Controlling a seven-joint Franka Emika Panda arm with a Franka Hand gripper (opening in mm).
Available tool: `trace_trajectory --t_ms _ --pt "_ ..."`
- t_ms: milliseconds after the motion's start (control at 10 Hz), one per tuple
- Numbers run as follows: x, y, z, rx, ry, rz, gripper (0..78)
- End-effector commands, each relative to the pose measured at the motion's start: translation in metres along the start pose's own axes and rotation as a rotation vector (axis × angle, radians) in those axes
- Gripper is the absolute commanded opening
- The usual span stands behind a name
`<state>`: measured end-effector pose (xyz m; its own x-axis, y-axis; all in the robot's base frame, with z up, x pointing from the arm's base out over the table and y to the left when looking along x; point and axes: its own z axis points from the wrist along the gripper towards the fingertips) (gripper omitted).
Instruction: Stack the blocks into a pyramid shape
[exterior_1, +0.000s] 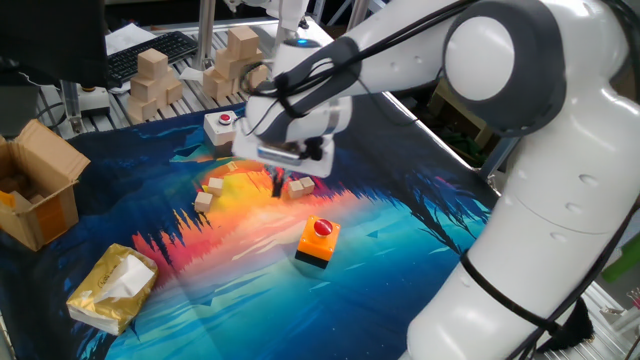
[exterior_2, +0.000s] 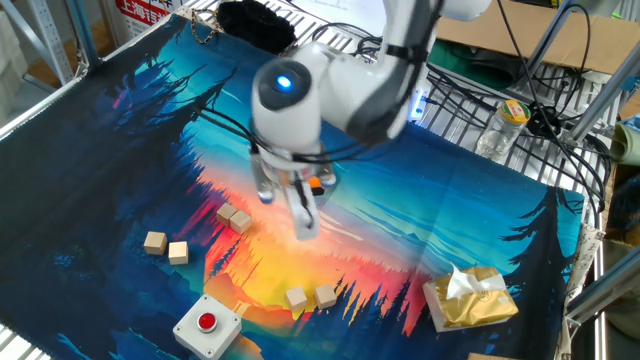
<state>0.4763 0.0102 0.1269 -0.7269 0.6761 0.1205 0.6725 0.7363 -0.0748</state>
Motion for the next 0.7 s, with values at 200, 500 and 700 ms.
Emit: trace_trajectory --t_ms 200,500,700 --pt "0.031 0.055 0.021 0.001 -0.010 -0.037 1.1" --pt "0.034 0.071 0.023 -0.003 -0.006 -0.020 1.1" --pt "0.032 0.073 0.024 -0.007 -0.007 -0.033 1.1"
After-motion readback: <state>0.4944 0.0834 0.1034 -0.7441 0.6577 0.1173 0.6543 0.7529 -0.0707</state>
